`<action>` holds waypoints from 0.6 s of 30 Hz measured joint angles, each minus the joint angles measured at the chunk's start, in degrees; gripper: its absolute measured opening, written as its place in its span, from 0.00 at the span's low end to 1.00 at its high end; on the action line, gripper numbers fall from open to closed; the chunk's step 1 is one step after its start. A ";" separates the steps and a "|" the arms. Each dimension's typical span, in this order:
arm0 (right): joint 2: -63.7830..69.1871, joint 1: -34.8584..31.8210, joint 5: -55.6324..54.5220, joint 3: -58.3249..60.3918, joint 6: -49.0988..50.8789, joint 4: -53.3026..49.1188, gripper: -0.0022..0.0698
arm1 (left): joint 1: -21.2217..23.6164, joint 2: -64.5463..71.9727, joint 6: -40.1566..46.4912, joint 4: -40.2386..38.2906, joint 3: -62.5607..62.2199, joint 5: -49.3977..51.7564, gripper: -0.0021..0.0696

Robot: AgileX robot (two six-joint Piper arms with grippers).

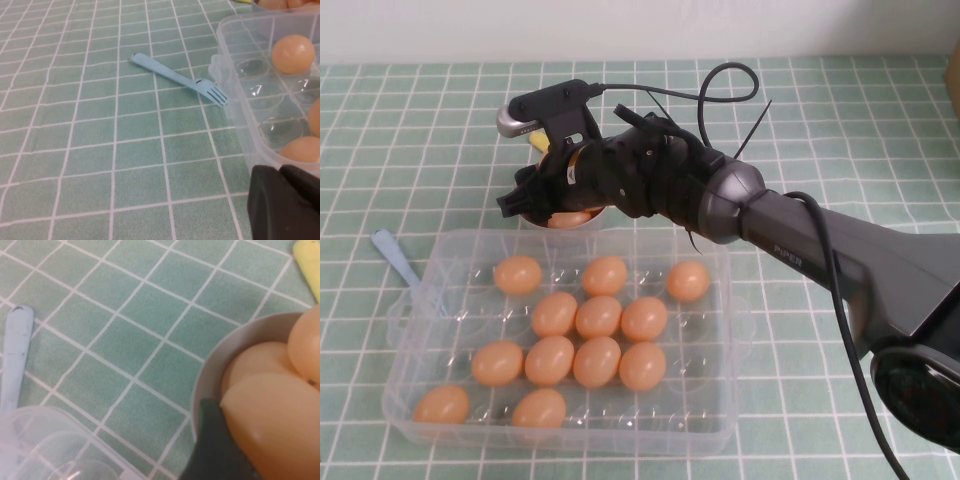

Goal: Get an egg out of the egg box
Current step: Place the egg in the bowl

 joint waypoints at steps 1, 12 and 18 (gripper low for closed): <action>0.00 0.00 -0.09 0.00 0.00 0.00 0.54 | 0.00 0.00 0.00 0.00 0.00 0.00 0.02; 0.00 0.00 -0.47 0.00 0.00 -0.13 0.54 | 0.00 0.00 0.00 0.00 0.00 0.00 0.02; 0.00 0.00 -0.47 0.00 0.00 -0.32 0.54 | 0.00 0.00 0.00 0.00 0.00 0.00 0.02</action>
